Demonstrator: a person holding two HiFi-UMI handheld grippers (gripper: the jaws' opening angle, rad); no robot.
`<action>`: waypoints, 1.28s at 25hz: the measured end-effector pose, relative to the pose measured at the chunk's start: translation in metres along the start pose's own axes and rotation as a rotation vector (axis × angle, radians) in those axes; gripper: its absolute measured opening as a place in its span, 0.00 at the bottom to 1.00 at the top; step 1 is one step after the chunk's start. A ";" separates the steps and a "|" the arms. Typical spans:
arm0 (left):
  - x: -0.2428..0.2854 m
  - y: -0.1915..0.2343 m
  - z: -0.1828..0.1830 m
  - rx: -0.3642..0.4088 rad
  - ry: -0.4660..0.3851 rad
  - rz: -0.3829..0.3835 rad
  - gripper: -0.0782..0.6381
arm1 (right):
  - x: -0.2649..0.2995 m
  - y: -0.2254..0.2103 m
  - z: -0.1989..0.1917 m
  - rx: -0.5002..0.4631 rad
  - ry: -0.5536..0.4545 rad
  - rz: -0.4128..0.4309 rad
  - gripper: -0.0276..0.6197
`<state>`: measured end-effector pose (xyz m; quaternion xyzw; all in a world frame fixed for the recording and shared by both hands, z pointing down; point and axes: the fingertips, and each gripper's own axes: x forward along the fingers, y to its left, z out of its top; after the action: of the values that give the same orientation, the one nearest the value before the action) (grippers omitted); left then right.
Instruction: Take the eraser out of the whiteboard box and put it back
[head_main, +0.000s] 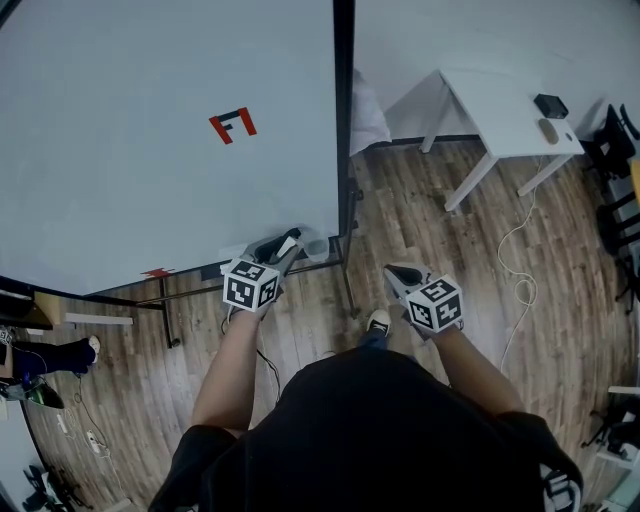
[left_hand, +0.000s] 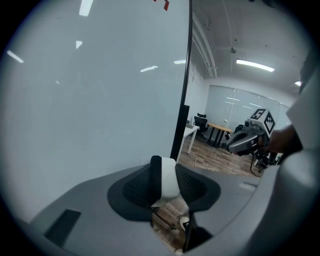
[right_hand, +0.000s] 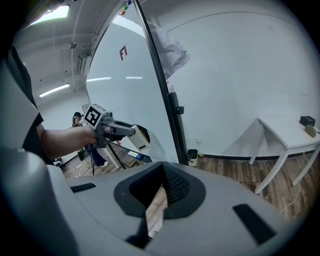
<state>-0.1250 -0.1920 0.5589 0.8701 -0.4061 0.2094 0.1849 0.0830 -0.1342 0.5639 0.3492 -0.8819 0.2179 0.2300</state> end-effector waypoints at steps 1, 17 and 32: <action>0.004 -0.001 0.002 0.002 -0.001 -0.004 0.33 | 0.000 -0.002 -0.001 0.002 0.002 0.000 0.03; 0.051 -0.016 0.011 0.026 0.027 -0.039 0.33 | -0.004 -0.029 -0.012 0.019 0.030 -0.004 0.03; 0.084 -0.019 -0.017 0.011 0.078 -0.015 0.33 | -0.003 -0.047 -0.025 0.040 0.059 0.006 0.03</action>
<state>-0.0652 -0.2249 0.6133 0.8652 -0.3909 0.2442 0.1974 0.1244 -0.1500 0.5924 0.3442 -0.8713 0.2463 0.2483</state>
